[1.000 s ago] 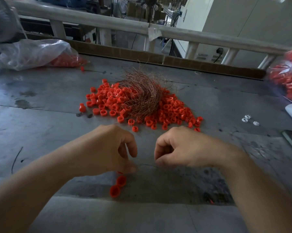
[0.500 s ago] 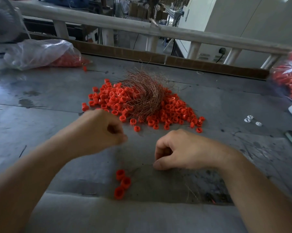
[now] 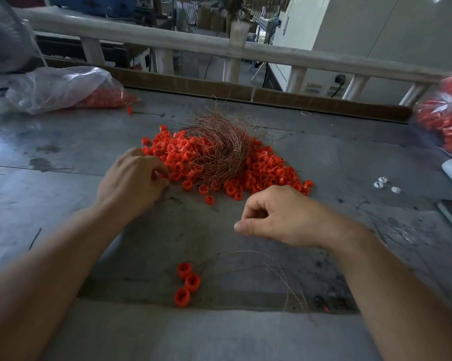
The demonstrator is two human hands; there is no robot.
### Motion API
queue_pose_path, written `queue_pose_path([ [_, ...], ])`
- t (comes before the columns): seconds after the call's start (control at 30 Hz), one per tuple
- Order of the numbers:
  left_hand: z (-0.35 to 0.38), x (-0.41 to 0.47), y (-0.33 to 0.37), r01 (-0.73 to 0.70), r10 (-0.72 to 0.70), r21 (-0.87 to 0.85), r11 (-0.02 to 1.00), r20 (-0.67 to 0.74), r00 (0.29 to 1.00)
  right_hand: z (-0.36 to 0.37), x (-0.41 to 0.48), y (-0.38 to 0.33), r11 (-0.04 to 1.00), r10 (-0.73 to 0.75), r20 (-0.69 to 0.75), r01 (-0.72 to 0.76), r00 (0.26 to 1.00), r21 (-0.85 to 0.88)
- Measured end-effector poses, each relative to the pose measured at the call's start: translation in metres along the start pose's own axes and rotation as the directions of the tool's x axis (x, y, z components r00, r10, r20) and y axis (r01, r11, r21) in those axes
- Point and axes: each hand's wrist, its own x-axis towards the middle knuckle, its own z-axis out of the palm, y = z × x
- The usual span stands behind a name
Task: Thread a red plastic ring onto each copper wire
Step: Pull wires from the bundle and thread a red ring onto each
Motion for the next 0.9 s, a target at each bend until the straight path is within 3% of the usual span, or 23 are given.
queue_pose_path([
  [0.13,-0.004,-0.001,0.004,0.015,-0.016,-0.03,0.999,-0.016,1.0,0.0,0.002,0.002,1.0,0.027,-0.046,-0.027,0.999,-0.008],
  [0.2,-0.012,-0.006,0.011,0.025,-0.034,-0.131,0.991,-0.071,0.997,-0.001,0.002,0.004,0.998,0.047,-0.102,-0.051,0.994,-0.037],
  [0.33,-0.029,-0.027,0.036,-0.087,0.055,-0.362,0.928,-0.099,0.994,0.002,0.01,0.012,0.998,0.044,-0.368,-0.059,0.929,-0.032],
  [0.43,-0.029,-0.04,0.049,-0.178,0.178,-0.394,0.901,-0.038,0.983,0.005,0.02,0.012,1.0,-0.014,-0.535,0.009,0.845,-0.012],
  [0.57,-0.022,-0.042,0.05,-0.216,0.237,-0.389,0.895,0.005,0.972,0.007,0.032,0.007,0.994,-0.104,-0.588,0.094,0.802,-0.047],
  [0.67,-0.018,-0.041,0.048,-0.231,0.253,-0.38,0.896,0.008,0.967,0.002,0.042,0.006,0.994,-0.113,-0.622,0.079,0.775,-0.082],
  [0.9,-0.012,-0.043,0.049,-0.268,0.302,-0.353,0.896,0.043,0.952,-0.018,0.066,0.003,0.97,-0.171,-0.491,0.057,0.854,-0.238],
])
